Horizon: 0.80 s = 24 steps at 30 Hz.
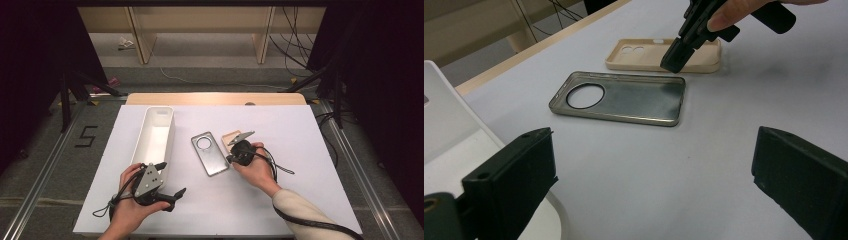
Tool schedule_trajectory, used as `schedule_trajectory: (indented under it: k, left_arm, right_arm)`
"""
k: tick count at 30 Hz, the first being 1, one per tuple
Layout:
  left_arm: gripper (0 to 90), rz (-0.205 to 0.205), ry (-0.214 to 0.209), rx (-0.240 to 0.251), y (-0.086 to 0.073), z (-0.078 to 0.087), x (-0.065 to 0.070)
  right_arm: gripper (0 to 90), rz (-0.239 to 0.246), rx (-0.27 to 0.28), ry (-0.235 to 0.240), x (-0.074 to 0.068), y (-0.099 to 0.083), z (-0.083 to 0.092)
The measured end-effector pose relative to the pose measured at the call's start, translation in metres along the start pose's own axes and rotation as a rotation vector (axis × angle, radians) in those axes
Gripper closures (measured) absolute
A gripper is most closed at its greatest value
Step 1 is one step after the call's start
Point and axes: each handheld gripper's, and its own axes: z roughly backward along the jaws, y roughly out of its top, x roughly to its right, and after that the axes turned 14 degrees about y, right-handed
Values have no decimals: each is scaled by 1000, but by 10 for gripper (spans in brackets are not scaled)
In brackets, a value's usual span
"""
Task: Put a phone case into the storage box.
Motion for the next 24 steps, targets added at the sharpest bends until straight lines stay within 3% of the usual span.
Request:
schedule_trajectory:
  k: [14, 24]
  left_arm:
    - [30, -3, -1, 1, 0, 0, 0]
    - [30, -4, -2, 0, 0, 0, 0]
  right_arm:
    - [900, -6, -31, 7, -3, -1, -8]
    - [900, 25, -39, 42, -17, 2, -15]
